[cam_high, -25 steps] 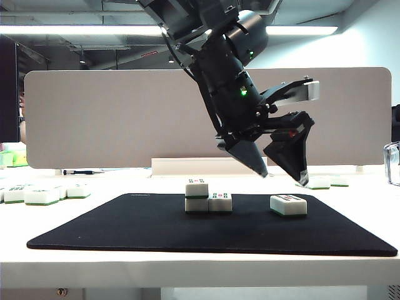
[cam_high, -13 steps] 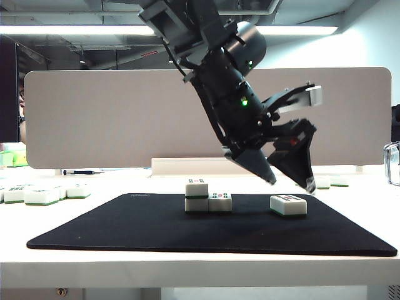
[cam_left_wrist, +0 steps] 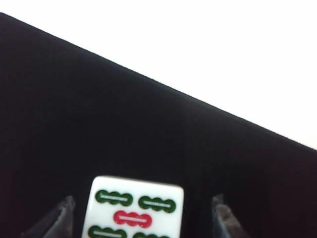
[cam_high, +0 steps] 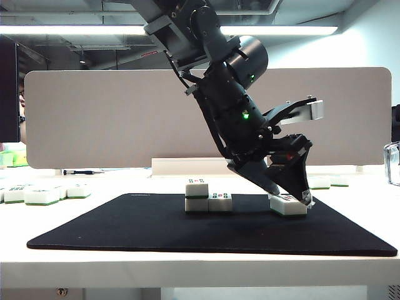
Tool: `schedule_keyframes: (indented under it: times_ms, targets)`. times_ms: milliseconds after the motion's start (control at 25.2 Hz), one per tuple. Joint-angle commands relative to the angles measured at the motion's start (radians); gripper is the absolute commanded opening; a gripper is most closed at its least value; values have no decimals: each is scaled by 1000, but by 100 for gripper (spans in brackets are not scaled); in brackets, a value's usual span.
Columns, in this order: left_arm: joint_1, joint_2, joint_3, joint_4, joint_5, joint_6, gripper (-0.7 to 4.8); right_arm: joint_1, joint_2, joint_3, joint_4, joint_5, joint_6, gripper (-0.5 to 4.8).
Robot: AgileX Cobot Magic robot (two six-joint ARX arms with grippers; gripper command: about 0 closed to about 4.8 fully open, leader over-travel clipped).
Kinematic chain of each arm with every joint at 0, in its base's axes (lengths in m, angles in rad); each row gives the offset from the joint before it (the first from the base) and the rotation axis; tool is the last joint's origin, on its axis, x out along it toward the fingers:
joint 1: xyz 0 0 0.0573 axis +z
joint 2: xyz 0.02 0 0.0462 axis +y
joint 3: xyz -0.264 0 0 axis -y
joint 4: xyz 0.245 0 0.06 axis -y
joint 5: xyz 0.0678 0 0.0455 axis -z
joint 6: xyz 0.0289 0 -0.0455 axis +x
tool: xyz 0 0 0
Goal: Arrange four mahjong tiles into a neat stack, creating two layers of paired tiles.
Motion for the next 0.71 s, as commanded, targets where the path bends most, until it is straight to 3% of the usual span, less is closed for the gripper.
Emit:
schedule_keyframes:
  times_ms: [40, 159, 238, 715]
  targets:
    - [0, 13, 1, 10, 6, 0, 340, 0, -13, 3, 12, 2, -1, -1]
    - [0, 13, 1, 6, 6, 0, 249, 0, -13, 3, 12, 2, -1, -1]
    - [0, 13, 1, 11, 6, 0, 220, 0, -13, 3, 12, 2, -1, -1]
    - [1, -41, 3, -34, 2, 3, 213, 0, -13, 3, 12, 2, -1, -1]
